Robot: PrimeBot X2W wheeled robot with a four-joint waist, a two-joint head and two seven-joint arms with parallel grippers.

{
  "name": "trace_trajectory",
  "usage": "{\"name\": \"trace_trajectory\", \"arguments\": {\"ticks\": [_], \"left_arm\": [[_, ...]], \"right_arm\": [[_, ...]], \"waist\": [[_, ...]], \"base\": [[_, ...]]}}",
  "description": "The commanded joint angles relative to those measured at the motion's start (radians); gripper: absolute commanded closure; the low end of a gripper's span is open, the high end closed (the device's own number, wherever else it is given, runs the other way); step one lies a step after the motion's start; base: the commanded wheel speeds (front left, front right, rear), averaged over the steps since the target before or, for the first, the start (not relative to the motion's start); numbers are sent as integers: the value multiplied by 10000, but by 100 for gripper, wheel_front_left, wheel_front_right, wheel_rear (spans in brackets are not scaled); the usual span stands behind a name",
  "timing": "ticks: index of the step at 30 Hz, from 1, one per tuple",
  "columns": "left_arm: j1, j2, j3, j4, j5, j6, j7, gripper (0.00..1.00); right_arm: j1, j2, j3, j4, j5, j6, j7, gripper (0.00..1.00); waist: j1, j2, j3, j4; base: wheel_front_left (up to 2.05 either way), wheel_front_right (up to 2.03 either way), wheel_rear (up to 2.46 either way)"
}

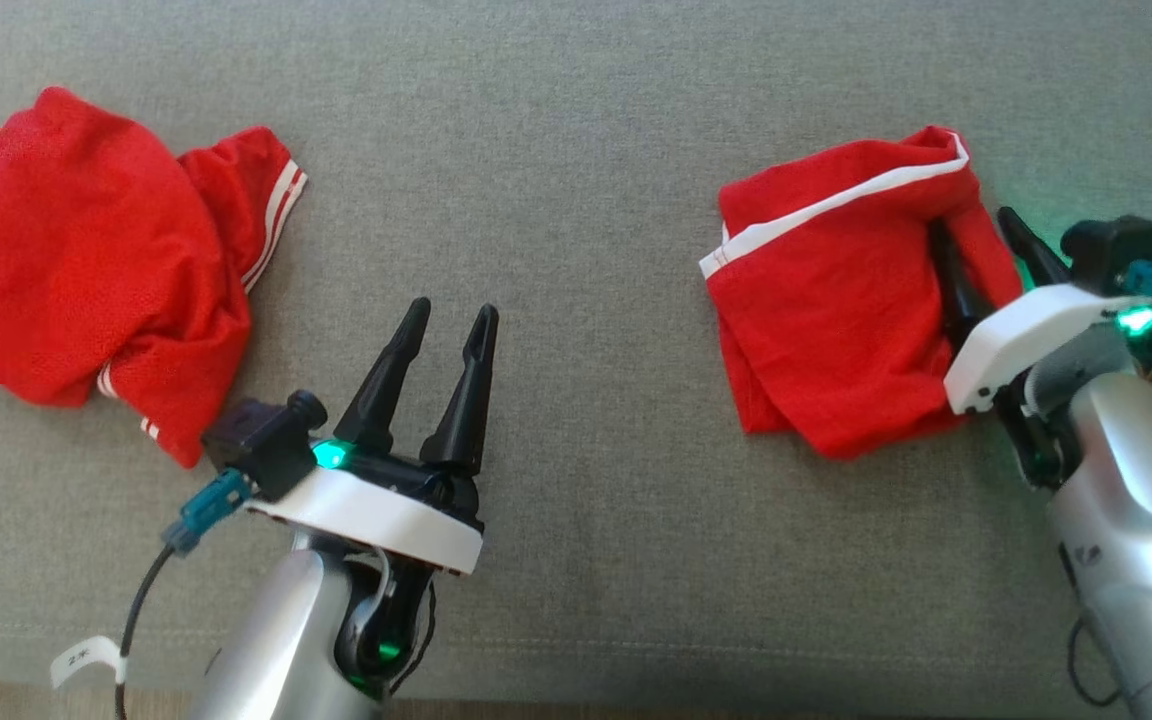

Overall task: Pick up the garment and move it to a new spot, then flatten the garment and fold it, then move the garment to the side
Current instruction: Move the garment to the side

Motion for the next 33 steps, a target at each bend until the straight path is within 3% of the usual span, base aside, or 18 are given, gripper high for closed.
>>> {"name": "trace_trajectory", "arguments": {"ticks": [1,9,19,27,33], "left_arm": [[-366,29,326,-311,20,-61,-78,0],[-431,29,382,-338,5,-61,-78,0],[-556,29,466,-435,78,-61,-78,0],[-803,59,507,-537,190,-61,-78,0],[-1050,163,519,-663,182,-61,-78,0]], "right_arm": [[-230,-152,437,-190,226,-9,216,100],[-571,-780,369,0,232,-9,137,100],[-1312,-1619,-697,273,-1558,-9,-108,100],[-1927,-2439,-2721,186,-3443,-9,357,100],[-2167,-2157,-4580,-545,-5123,-9,808,100]], "waist": [[0,0,63,35],[0,0,205,50],[0,0,521,-218],[0,0,998,-522],[0,0,1368,-708]], "base": [[0,0,0],[0,0,0],[0,0,0],[0,0,0],[0,0,0]]}}
